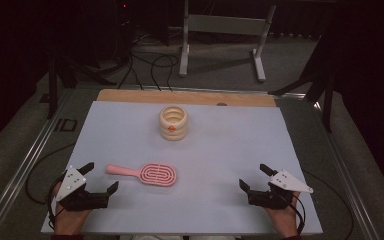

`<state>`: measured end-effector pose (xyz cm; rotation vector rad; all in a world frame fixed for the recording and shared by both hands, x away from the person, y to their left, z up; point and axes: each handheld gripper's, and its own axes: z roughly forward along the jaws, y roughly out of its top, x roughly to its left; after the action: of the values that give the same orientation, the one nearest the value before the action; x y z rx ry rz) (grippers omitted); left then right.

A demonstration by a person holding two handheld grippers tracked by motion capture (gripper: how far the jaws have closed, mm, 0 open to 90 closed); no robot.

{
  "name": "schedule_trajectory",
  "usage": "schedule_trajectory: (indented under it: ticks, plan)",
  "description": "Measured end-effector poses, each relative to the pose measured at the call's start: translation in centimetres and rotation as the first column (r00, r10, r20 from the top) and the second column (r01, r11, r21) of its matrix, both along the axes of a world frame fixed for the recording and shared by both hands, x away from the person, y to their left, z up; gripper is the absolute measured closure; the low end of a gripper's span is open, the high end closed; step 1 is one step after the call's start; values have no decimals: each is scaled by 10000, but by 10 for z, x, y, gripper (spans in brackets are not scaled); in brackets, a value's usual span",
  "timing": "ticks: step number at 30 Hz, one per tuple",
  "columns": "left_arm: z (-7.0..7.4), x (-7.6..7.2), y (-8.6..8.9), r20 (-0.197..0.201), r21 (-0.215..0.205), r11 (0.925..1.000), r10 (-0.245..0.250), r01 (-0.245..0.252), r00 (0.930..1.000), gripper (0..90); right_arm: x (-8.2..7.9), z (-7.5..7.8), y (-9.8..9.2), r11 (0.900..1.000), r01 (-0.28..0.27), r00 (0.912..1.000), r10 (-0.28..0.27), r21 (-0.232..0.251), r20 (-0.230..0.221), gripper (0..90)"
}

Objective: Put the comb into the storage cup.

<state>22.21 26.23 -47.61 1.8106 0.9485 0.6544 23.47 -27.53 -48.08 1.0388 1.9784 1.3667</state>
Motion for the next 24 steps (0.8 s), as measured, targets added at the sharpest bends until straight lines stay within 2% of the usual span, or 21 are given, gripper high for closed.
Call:
schedule_trajectory:
  ticks: [10, 24]
  plan:
    - [2, 2, -8, -125, 454, 9989, -88, 94, 9999, 0, 1, -3, 0, 10000, 9, 10000, -9, -58, -60, 86]
    - [8, 5, -19, -69, 183, 9994, -298, 300, 9995, 1, 1, -5, -2, 9999, 110, 9998, -111, -72, -133, 86]
